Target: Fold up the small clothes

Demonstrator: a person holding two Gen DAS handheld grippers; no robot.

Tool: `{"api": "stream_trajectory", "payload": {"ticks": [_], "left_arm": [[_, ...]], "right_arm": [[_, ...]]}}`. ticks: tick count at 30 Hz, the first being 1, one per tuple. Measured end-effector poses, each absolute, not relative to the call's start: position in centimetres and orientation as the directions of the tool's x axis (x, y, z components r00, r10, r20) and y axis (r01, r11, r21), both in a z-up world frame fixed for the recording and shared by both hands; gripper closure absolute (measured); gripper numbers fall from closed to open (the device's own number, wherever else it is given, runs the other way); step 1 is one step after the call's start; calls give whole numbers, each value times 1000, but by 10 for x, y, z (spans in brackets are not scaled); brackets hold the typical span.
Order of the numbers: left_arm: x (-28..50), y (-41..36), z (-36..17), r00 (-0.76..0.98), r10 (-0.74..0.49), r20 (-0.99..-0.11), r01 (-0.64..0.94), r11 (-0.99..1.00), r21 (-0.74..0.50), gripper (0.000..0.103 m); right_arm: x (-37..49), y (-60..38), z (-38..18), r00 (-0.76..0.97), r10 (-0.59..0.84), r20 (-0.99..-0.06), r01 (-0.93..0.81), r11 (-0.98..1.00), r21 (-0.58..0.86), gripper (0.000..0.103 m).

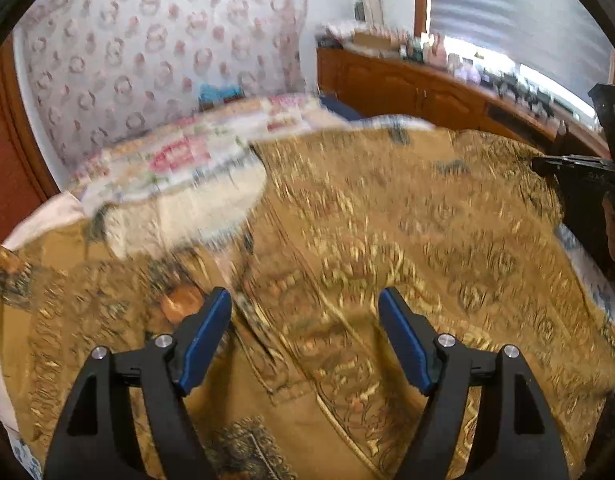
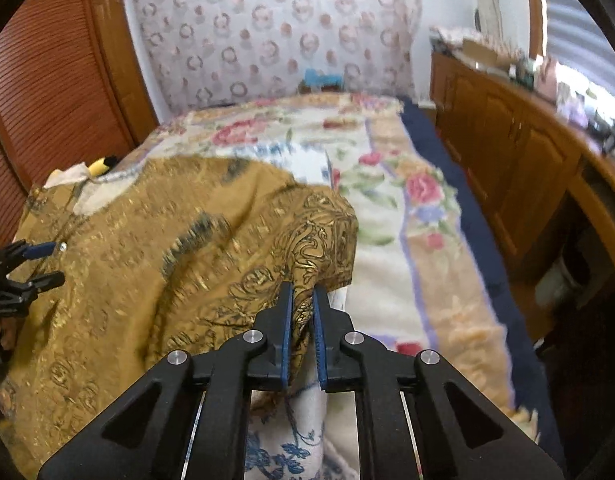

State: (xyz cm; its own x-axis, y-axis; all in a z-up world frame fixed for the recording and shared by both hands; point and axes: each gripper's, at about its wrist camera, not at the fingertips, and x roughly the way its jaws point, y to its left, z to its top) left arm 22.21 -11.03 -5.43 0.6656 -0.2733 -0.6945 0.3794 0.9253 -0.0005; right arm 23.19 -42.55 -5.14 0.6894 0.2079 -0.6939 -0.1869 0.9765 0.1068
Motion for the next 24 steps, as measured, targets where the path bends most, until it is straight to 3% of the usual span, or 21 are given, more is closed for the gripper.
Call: {"api": "stream_trajectory", "payload": {"ticks": [9, 17, 20, 24], "left_arm": [[231, -91, -27, 667, -358, -654, 430, 901, -54, 26], [238, -65, -27, 677, -400, -618, 429, 897, -110, 26], [241, -59, -32, 676, -396, -621, 428, 897, -106, 26], [244, -54, -39, 658, -421, -624, 436, 889, -140, 26]], "right_arm": [[230, -376, 13, 751, 274, -601, -303, 951, 55, 96], [247, -288, 22, 683, 390, -617, -455, 889, 57, 96], [258, -265, 9, 641, 416, -645, -481, 872, 84, 71], [269, -267, -4, 622, 426, -657, -471, 874, 121, 68]]}}
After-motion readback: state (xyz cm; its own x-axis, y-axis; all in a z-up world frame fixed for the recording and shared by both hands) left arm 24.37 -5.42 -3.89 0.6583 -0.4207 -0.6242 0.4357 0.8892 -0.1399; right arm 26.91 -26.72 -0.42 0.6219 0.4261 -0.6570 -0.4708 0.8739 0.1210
